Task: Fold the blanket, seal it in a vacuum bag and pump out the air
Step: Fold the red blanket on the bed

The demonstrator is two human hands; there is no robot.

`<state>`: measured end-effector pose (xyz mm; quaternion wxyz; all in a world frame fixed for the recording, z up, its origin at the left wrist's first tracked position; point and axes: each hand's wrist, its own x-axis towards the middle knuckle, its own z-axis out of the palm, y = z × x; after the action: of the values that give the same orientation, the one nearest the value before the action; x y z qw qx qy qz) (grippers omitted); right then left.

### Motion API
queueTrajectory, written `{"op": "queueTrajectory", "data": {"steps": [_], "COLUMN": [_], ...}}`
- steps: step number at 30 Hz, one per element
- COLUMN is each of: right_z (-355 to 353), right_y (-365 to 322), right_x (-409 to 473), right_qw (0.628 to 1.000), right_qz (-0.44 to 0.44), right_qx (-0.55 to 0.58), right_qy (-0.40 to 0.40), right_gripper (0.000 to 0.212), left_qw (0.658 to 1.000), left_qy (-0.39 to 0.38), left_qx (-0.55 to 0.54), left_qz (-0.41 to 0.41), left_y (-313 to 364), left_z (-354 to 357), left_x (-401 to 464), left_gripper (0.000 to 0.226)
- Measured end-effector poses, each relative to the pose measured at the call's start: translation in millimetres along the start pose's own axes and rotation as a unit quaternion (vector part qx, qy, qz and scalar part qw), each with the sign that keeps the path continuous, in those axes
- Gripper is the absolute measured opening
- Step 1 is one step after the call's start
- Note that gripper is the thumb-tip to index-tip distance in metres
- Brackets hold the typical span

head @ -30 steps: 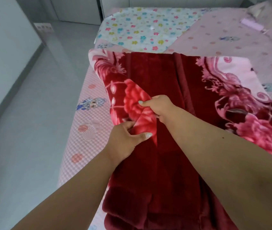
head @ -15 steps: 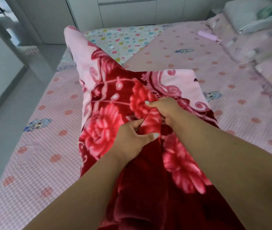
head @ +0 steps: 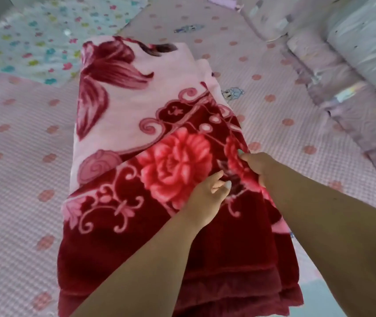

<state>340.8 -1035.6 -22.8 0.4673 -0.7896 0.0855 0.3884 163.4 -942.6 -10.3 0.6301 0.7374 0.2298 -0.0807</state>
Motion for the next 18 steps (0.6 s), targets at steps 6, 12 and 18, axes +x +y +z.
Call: {"op": "queueTrajectory", "data": {"steps": [6, 12, 18], "right_z": [13.1, -56.2, -66.5], "right_y": [13.4, -0.3, 53.4], "right_x": [-10.0, -11.0, -13.1], "right_qw": [0.999, 0.985, 0.999], "right_qz": [-0.038, -0.089, 0.016], "right_qx": [-0.004, 0.142, 0.002], "right_qy": [-0.030, 0.044, 0.038], "right_gripper": [0.023, 0.014, 0.038], "left_qw": [0.993, 0.802, 0.795], "left_qy": [0.108, 0.434, 0.173], "left_qx": [-0.032, 0.367, 0.572], "left_qz": [0.027, 0.185, -0.104], "left_y": [5.8, 24.5, -41.7], "left_z": [1.7, -53.8, -63.4], "left_x": [-1.6, -4.6, -0.2], "left_gripper": [0.027, 0.046, 0.073]}}
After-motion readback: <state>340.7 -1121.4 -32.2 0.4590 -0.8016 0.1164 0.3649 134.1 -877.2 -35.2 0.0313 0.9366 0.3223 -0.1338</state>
